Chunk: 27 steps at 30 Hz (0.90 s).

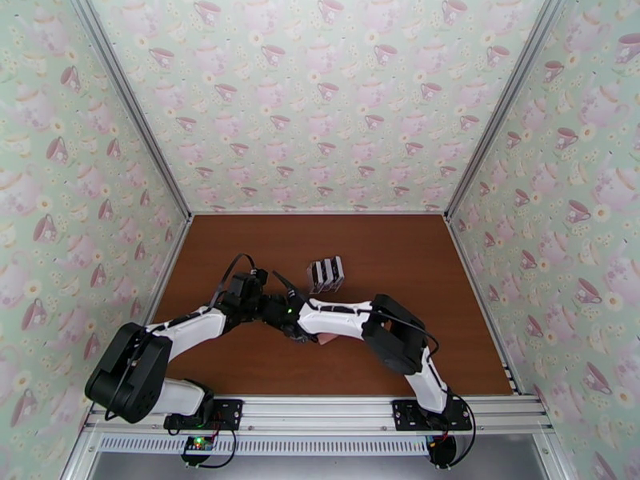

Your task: Put the credit cards into the card holder

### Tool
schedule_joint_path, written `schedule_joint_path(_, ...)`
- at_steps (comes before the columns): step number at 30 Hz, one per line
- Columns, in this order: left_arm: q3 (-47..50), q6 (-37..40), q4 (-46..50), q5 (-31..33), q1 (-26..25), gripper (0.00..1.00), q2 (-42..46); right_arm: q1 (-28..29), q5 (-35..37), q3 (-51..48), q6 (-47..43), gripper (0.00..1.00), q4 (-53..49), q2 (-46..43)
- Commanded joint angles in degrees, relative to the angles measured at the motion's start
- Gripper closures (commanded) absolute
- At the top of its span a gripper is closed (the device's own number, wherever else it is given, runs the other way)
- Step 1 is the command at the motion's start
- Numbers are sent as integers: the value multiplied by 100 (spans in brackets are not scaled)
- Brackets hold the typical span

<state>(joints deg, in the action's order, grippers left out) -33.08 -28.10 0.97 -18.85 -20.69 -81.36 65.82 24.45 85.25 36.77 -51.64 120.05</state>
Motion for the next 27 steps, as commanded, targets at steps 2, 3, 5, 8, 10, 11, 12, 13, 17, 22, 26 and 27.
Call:
schedule_joint_path(2,46,-38,-68,-147,28,41,-20,54,-1328,-278,-7,47,901,35)
schedule_joint_path(3,47,-34,-71,-153,29,41,-20,54,-1382,-302,-21,44,937,3)
schedule_joint_path(5,48,-38,-87,-163,30,41,-12,42,-1520,-369,-29,42,1042,-96)
schedule_joint_path(8,52,-47,-97,-196,21,41,3,-5,-1741,-492,-40,35,1222,-279)
schedule_joint_path(10,61,-42,-106,-198,5,41,16,-34,-1833,-582,-46,29,1314,-427)
schedule_joint_path(11,59,-47,-106,-206,0,41,24,-48,-1866,-631,-48,26,1346,-495)
schedule_joint_path(12,66,-47,-115,-206,-1,40,24,-76,-1910,-686,-56,25,1390,-576)
schedule_joint_path(13,59,-47,-121,-211,-7,40,24,-102,-1932,-732,-56,24,1417,-664)
schedule_joint_path(17,47,-29,-133,-237,-78,39,1,-166,-1931,-830,-100,23,1394,-963)
schedule_joint_path(22,-3,-51,-48,-229,-290,38,66,-251,-1771,-991,-115,24,1320,-1562)
schedule_joint_path(26,-48,-90,142,-130,-587,38,203,-378,-1563,-1174,-143,24,1218,-2106)
schedule_joint_path(27,-74,-106,209,-90,-676,38,221,-431,-1525,-1251,-153,24,1215,-2272)
